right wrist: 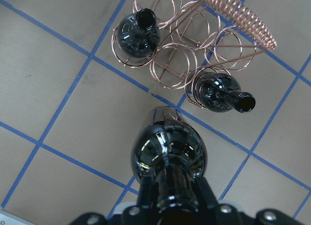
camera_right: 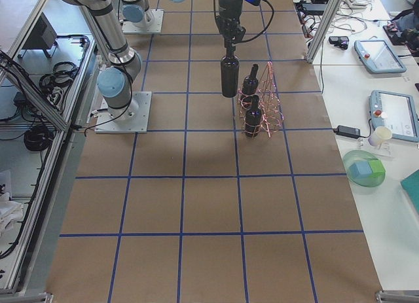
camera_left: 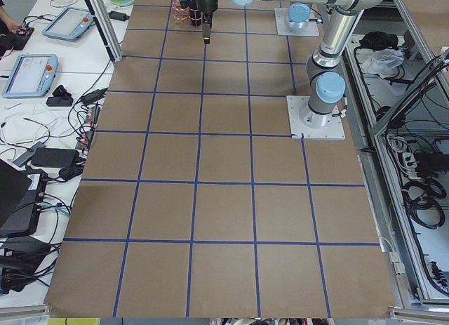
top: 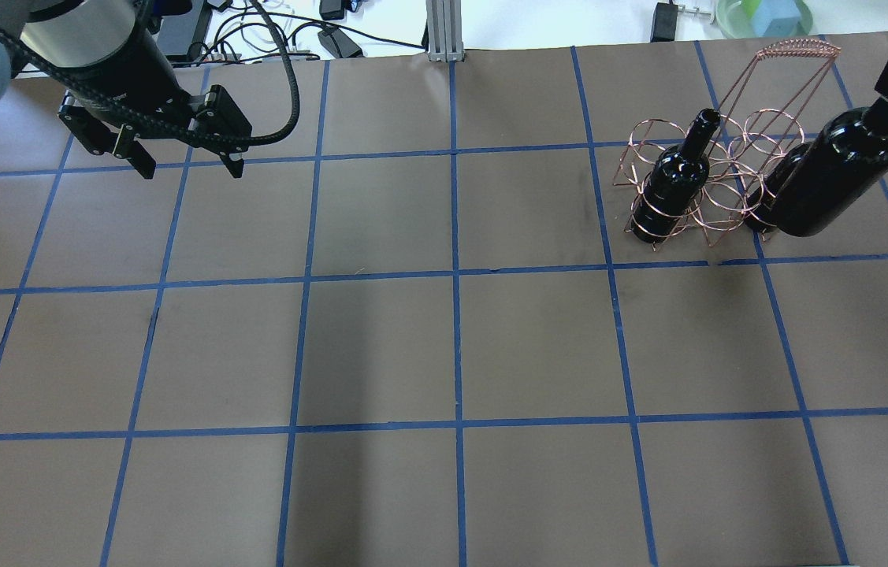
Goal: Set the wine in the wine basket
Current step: 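Tilt the bottle and lower it into the empty rack slot with the right gripper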
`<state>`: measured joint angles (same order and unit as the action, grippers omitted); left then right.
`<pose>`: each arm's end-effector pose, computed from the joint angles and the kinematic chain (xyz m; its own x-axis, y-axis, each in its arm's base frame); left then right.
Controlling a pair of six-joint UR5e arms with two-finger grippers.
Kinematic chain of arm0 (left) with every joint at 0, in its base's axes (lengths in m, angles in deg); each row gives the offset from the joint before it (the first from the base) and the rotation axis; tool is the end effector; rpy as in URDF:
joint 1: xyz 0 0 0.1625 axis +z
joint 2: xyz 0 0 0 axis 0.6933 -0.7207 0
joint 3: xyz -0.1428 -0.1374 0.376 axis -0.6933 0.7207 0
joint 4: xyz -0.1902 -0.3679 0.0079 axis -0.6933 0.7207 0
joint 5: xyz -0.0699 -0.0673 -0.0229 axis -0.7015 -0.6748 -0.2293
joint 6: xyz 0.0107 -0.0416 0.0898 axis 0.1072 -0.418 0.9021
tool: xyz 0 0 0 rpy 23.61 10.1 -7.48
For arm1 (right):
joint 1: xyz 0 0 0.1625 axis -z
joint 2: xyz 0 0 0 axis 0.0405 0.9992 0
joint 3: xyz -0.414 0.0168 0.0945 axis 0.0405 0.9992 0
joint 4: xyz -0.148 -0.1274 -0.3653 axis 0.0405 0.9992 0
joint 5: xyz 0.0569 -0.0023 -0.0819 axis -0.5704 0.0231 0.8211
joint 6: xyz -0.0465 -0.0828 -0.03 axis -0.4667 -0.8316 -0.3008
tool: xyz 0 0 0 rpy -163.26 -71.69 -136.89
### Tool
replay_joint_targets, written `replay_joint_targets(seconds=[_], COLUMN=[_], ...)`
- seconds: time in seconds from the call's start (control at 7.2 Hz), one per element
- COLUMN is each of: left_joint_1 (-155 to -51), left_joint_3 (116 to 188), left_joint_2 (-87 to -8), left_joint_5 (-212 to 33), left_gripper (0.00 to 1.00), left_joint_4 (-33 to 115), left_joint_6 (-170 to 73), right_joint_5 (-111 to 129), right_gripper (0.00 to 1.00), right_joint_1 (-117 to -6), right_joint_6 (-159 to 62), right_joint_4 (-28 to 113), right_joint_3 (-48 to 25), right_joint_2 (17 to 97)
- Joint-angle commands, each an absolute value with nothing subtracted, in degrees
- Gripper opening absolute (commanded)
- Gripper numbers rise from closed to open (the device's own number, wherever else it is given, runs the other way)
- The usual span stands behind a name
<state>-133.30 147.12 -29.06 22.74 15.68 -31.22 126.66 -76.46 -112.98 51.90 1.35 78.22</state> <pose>-0.1270 -0.5046 0.5086 -0.9992 0.0365 -0.0130 0.0368 0.9990 -0.0238 -0.0132 -0.5034 0.5746 -0.8403 -0.5231 0.1425 -0.5302 0.8477 -0.0147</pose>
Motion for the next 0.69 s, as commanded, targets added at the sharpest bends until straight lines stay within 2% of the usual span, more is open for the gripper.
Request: replay_joint_targets(seconds=[0.0,0.56], left_joint_1=[-133.63,-133.71], left_joint_3=[147.79,148.5], left_joint_2=[-28.77,-28.06], left_joint_5=[23.03,23.12], left_gripper=[1.0,1.0], left_joint_4=[15.73,15.99], left_joint_6=[-31.28,-31.19], right_joint_5=[124.19,123.39], right_gripper=[0.0,0.0], right_joint_1=[-76.24,-76.5], right_joint_6=[-111.46,-105.92], right_joint_4=[54.83,60.8], right_joint_3=[4.15,4.43], right_joint_2=[73.66,69.25])
